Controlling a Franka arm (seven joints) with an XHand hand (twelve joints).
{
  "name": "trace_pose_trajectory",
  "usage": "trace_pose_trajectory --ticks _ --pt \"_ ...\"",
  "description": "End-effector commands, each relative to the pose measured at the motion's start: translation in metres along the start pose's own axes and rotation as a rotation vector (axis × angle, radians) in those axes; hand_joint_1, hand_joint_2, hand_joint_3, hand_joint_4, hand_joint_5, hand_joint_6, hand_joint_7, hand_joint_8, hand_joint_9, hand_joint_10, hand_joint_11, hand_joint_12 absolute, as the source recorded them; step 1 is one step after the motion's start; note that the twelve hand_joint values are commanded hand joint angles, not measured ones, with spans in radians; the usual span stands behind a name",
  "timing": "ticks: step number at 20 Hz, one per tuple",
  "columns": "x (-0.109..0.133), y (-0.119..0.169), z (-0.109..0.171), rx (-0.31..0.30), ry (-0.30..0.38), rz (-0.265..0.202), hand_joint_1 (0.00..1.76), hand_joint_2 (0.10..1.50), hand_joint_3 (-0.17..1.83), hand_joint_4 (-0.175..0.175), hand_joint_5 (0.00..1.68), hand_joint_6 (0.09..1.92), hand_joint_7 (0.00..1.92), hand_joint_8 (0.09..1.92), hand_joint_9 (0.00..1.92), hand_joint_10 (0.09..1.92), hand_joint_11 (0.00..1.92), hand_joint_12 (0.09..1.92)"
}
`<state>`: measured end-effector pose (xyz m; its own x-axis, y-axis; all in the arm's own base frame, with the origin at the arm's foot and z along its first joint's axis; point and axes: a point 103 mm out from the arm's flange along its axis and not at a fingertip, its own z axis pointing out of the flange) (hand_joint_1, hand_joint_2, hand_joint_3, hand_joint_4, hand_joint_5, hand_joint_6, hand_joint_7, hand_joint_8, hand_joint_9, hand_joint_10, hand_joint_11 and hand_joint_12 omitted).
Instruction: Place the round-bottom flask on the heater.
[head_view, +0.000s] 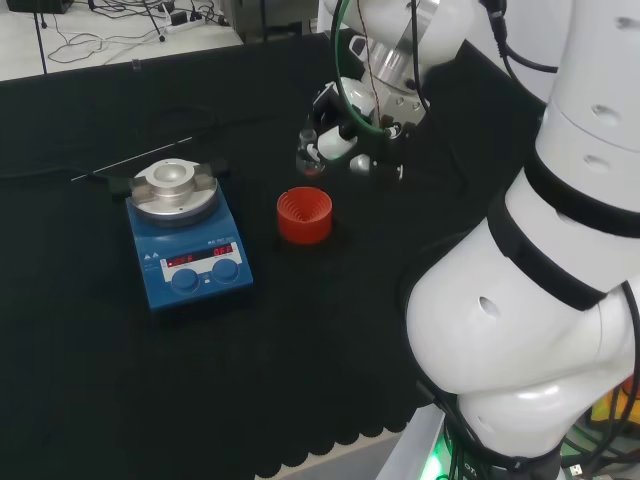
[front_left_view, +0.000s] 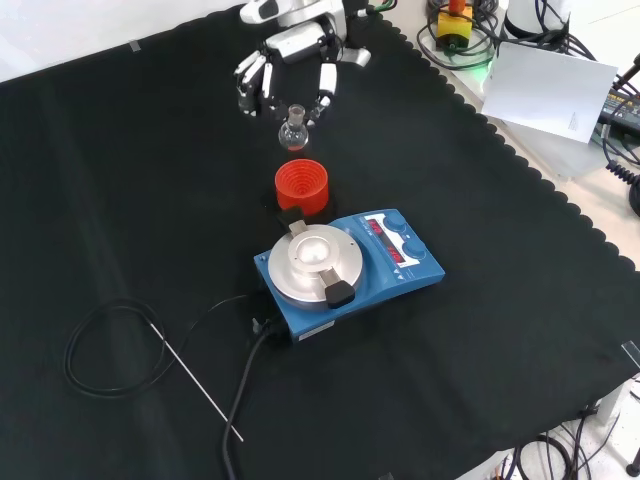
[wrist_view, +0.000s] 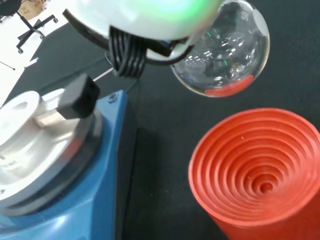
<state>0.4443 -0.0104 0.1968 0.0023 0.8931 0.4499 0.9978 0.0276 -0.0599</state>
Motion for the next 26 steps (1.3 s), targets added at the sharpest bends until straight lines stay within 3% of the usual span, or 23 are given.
trace_pose_trajectory --ticks 1,9,12,14,22,26 --pt "0.035 -0.016 -0.011 -0.007 -0.054 -0.011 1.17 0.6 0.84 -0.082 1.21 0.88 0.42 0.7 0.65 0.61 0.24 1.38" --pt "0.086 -0.001 -0.01 0.05 -0.086 -0.071 1.17 0.59 0.85 -0.097 1.21 0.88 0.41 0.7 0.65 0.61 0.25 1.38" --pt "0.071 0.002 -0.026 0.068 -0.029 -0.099 1.17 0.59 0.85 -0.098 1.21 0.88 0.41 0.7 0.65 0.62 0.25 1.38" --pt "0.073 0.005 -0.03 0.082 0.015 -0.114 1.17 0.59 0.85 -0.098 1.21 0.89 0.41 0.7 0.65 0.62 0.25 1.38" --pt "0.152 0.038 0.029 0.106 -0.003 -0.136 1.17 0.59 0.85 -0.101 1.21 0.89 0.41 0.7 0.65 0.62 0.26 1.38" --pt "0.168 0.048 0.041 0.133 0.002 -0.159 1.17 0.59 0.85 -0.102 1.21 0.89 0.41 0.7 0.65 0.62 0.26 1.38"
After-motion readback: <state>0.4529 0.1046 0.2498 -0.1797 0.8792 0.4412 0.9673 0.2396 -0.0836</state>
